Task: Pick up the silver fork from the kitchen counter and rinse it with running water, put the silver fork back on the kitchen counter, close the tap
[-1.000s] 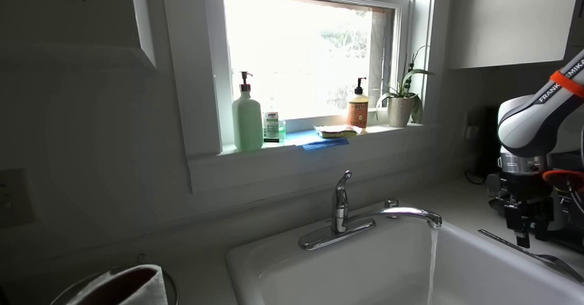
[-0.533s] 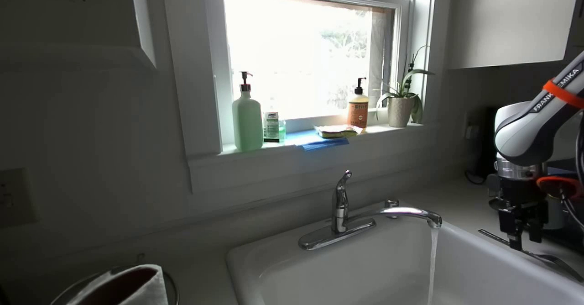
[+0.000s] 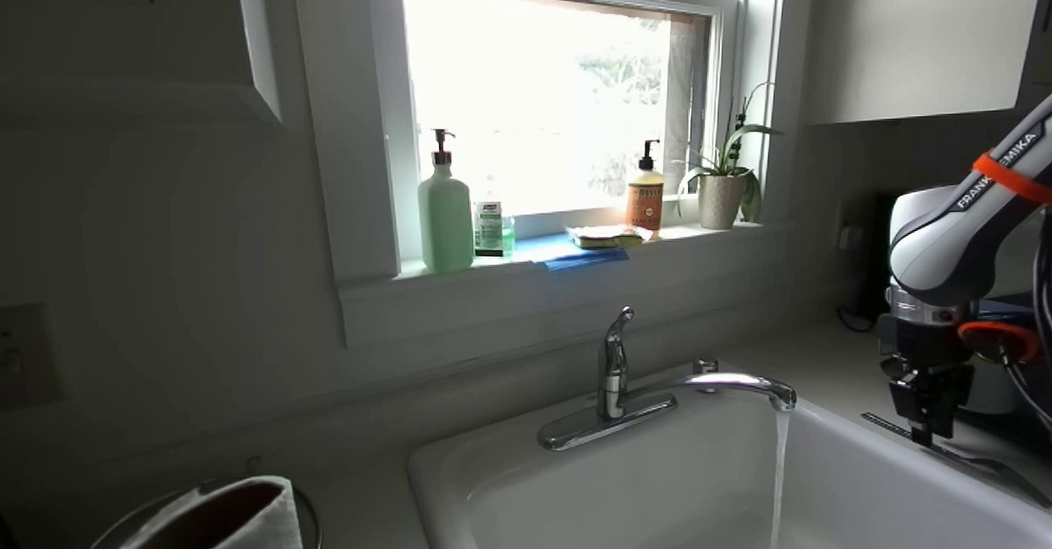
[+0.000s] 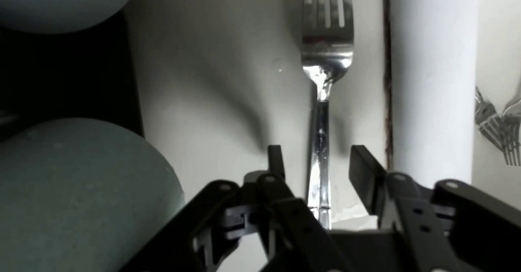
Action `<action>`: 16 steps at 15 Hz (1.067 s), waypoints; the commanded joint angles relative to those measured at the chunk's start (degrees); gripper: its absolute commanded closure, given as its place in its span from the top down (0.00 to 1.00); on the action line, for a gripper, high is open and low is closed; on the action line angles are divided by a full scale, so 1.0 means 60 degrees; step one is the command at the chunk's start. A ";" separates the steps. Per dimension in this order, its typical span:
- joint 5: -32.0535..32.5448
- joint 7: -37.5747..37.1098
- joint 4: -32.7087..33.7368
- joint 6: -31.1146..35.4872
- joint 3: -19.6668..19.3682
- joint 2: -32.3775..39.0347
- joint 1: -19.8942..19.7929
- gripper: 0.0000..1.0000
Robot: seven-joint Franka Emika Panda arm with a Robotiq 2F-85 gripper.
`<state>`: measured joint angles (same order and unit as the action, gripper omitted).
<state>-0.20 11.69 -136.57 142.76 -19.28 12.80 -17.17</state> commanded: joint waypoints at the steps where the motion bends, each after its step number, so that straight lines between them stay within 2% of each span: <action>1: 0.0136 -0.0095 0.0051 0.0123 0.0096 0.0179 -0.0204 0.65; 3: 0.0130 -0.0086 0.0083 0.0055 0.0115 0.0235 -0.0197 0.63; 7: 0.0013 0.0004 0.0126 -0.0005 0.0220 0.0346 -0.0211 0.90; 8: 0.0000 0.0033 0.0153 -0.0039 0.0231 0.0374 -0.0225 0.46; 9: 0.0024 0.0019 0.0158 -0.0038 0.0230 0.0394 -0.0222 0.50; 10: 0.0030 0.0022 0.0180 -0.0060 0.0233 0.0419 -0.0225 0.49; 16: -0.0051 0.0004 0.0280 -0.0075 0.0246 0.0456 -0.0265 0.06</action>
<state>-0.21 11.69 -135.85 142.69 -18.67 14.41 -17.28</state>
